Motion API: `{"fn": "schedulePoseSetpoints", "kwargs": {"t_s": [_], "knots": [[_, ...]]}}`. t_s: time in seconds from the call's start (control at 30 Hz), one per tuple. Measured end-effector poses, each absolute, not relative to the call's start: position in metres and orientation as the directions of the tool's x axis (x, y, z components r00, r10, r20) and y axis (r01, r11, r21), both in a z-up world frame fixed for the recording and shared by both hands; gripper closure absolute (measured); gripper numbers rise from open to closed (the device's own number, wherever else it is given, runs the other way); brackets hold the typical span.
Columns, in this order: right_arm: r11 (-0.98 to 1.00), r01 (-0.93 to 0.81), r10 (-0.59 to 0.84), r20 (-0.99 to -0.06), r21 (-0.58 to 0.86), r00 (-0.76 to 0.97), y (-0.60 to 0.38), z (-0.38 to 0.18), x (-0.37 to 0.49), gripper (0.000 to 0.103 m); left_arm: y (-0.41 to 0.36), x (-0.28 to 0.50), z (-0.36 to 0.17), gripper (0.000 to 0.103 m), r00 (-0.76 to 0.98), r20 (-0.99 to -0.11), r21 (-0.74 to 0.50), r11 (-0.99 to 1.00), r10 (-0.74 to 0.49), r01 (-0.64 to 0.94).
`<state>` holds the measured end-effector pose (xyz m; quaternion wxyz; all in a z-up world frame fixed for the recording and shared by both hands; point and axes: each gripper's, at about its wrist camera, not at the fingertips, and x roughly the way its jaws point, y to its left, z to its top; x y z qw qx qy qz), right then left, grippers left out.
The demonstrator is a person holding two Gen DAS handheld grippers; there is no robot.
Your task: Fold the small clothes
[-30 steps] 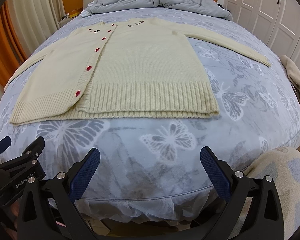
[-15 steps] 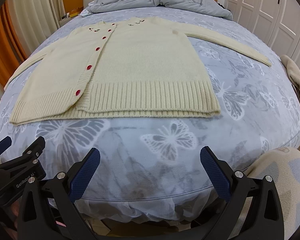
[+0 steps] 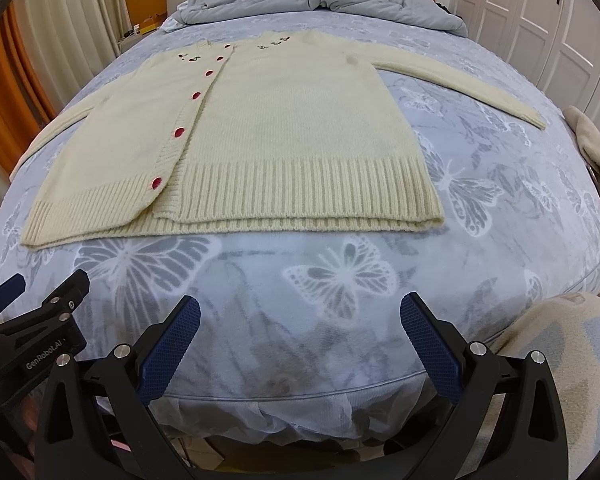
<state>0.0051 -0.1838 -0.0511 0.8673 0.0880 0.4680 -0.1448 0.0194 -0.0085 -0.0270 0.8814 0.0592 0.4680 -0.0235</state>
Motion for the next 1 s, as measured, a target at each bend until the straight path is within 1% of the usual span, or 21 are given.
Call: {"fn": "schedulePoseSetpoints", "kwargs": {"t_s": [0.17, 0.23, 0.3, 0.37, 0.47, 0.57, 0.7, 0.8, 0.83, 0.87, 0.9, 0.97, 1.0], "knots": [[0.938, 0.345, -0.154, -0.857, 0.029, 0.492, -0.192, -0.057, 0.012, 0.005, -0.003, 0.023, -0.026, 0.005, 0.549, -0.835, 0.063, 0.995, 0.011, 0.075], [0.937, 0.344, -0.121, -0.868, 0.061, 0.482, -0.2, -0.055, 0.018, 0.005, -0.001, 0.026, -0.022, 0.005, 0.549, -0.835, 0.066, 0.995, 0.017, 0.069], [0.933, 0.342, -0.082, -0.855, 0.116, 0.512, -0.219, -0.043, 0.025, 0.005, 0.004, 0.031, -0.011, 0.005, 0.558, -0.83, 0.043, 0.997, 0.001, 0.062], [0.928, 0.349, -0.094, -0.827, 0.129, 0.555, -0.245, -0.026, 0.035, 0.005, 0.007, 0.039, -0.001, 0.005, 0.569, -0.822, 0.025, 0.998, -0.014, 0.06], [0.898, 0.415, -0.144, -0.795, 0.145, 0.589, -0.315, -0.002, 0.062, 0.005, 0.01, 0.06, 0.014, 0.005, 0.579, -0.815, 0.017, 0.998, -0.017, 0.053], [0.816, 0.526, -0.157, -0.784, 0.24, 0.601, -0.413, 0.002, 0.091, 0.005, 0.01, 0.085, 0.024, 0.005, 0.582, -0.813, 0.023, 0.998, -0.01, 0.05], [0.646, 0.682, -0.195, -0.789, 0.344, 0.583, -0.548, -0.021, 0.127, 0.005, 0.007, 0.115, 0.028, 0.005, 0.583, -0.813, 0.02, 0.999, 0.002, 0.025], [0.523, 0.76, -0.212, -0.805, 0.386, 0.554, -0.618, -0.045, 0.148, 0.005, 0.003, 0.143, 0.022, 0.005, 0.56, -0.829, 0.004, 1.0, 0.005, -0.003], [0.479, 0.784, -0.212, -0.815, 0.395, 0.54, -0.636, -0.054, 0.156, 0.007, 0.002, 0.148, 0.019, 0.005, 0.554, -0.833, 0.0, 1.0, 0.003, -0.006], [0.438, 0.801, -0.212, -0.819, 0.408, 0.533, -0.65, -0.062, 0.16, 0.012, 0.001, 0.155, 0.016, 0.005, 0.547, -0.837, -0.002, 1.0, 0.004, -0.009], [0.401, 0.799, -0.192, -0.812, 0.448, 0.552, -0.663, -0.071, 0.166, 0.022, 0.0, 0.162, 0.014, 0.005, 0.543, -0.84, -0.003, 1.0, 0.004, -0.012], [0.374, 0.788, -0.182, -0.795, 0.489, 0.579, -0.673, -0.078, 0.174, 0.032, -0.003, 0.175, 0.01, 0.005, 0.539, -0.842, -0.006, 1.0, 0.001, -0.011], [0.382, 0.779, -0.204, -0.777, 0.497, 0.596, -0.673, -0.075, 0.179, 0.062, -0.005, 0.181, 0.008, 0.005, 0.54, -0.842, -0.007, 1.0, -0.001, -0.008]]}}
